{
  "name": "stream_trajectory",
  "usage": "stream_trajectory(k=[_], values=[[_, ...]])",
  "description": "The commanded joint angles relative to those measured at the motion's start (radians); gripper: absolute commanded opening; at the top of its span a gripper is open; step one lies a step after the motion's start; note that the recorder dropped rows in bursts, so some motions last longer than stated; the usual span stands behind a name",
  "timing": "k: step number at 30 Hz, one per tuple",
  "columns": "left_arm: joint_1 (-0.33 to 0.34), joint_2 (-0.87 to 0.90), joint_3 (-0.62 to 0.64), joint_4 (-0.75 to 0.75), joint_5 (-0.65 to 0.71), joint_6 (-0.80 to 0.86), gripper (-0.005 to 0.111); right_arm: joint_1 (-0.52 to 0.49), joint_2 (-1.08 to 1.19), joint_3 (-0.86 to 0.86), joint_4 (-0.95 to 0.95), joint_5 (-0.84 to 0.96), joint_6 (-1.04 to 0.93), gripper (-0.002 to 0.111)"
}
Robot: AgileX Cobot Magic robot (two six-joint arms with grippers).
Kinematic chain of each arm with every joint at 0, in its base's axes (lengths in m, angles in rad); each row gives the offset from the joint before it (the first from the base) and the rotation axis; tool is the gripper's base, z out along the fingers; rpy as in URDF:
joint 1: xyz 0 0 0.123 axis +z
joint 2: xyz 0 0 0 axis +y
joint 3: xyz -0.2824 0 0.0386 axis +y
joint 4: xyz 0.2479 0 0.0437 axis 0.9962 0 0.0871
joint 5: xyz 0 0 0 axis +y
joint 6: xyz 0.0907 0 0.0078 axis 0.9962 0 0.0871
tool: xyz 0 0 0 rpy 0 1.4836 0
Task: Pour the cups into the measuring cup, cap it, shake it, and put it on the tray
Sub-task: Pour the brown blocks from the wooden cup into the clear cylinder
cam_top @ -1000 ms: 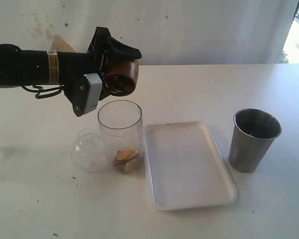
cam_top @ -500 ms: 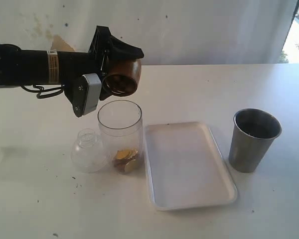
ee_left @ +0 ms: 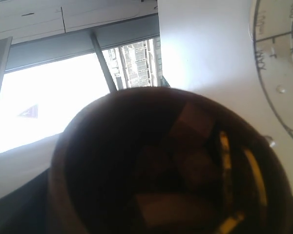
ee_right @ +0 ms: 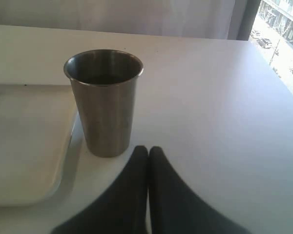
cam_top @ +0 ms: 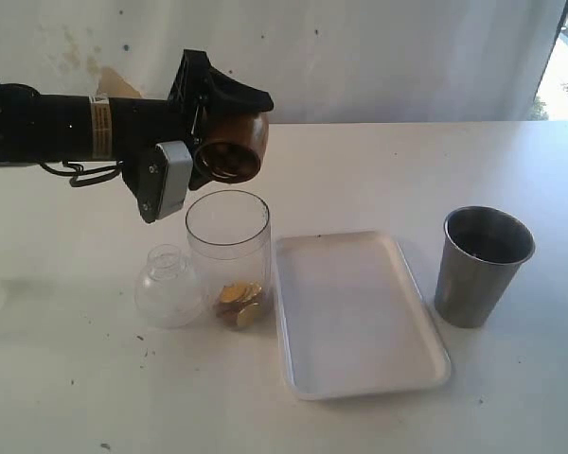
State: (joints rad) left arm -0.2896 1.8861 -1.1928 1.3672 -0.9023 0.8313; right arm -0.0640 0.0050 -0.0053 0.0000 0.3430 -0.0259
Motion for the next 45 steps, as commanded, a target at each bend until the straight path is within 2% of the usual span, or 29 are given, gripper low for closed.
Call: stream_trajectory(k=[1, 16, 32, 37, 42, 45], values=[[-0.002, -0.012, -0.008, -0.021, -0.021, 0.074, 0.000, -0.006, -0.005, 0.005, 0.000, -0.008, 0.003, 0.000], [-0.002, -0.012, -0.008, -0.021, -0.021, 0.381, 0.000, -0.006, -0.005, 0.005, 0.000, -0.008, 0.003, 0.000], [-0.002, -0.012, -0.008, -0.021, -0.021, 0.370, 0.000, -0.006, -0.005, 0.005, 0.000, -0.008, 0.003, 0.000], [-0.002, -0.012, -0.008, -0.021, -0.021, 0.274, 0.000, -0.006, -0.005, 0.005, 0.000, -0.008, 0.003, 0.000], [-0.002, -0.012, -0.008, -0.021, -0.021, 0.096, 0.000, -0.006, -0.005, 0.005, 0.000, -0.008, 0.003, 0.000], [-0.002, -0.012, -0.008, -0.021, -0.021, 0.078, 0.000, -0.006, -0.005, 0.005, 0.000, -0.008, 0.003, 0.000]])
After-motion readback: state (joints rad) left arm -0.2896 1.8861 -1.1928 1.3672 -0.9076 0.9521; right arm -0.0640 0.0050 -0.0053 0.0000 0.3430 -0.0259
